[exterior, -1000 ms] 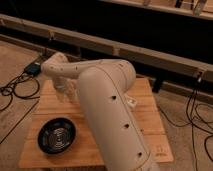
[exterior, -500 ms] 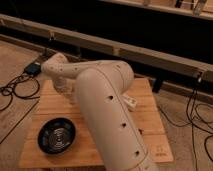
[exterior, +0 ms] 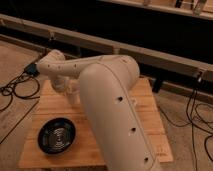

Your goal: Place the ceramic cup in the ceramic bowl

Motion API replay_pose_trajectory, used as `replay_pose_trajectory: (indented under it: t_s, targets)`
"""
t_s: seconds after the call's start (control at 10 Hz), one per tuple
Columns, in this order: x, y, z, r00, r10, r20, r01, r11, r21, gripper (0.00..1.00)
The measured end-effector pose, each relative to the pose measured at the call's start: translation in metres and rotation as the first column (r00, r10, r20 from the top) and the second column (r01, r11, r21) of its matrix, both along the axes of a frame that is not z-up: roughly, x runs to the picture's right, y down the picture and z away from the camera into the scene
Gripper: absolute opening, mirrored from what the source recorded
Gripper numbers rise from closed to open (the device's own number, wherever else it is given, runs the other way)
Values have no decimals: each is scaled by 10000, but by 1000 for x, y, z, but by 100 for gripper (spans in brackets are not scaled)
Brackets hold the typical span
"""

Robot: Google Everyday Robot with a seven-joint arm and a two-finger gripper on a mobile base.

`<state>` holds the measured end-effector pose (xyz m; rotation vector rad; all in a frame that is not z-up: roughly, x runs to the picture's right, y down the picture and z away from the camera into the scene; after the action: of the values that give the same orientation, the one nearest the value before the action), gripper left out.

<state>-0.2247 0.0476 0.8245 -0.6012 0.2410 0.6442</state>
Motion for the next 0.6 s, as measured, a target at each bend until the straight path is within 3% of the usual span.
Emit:
replay_pose_trajectory:
  t_s: [0.3,0.6]
  targets:
    - [-2,21,-59,9998,-186,-91,187,9998,34,0]
    - [-9,57,-117,9990,-442,2,441,9988,195,0]
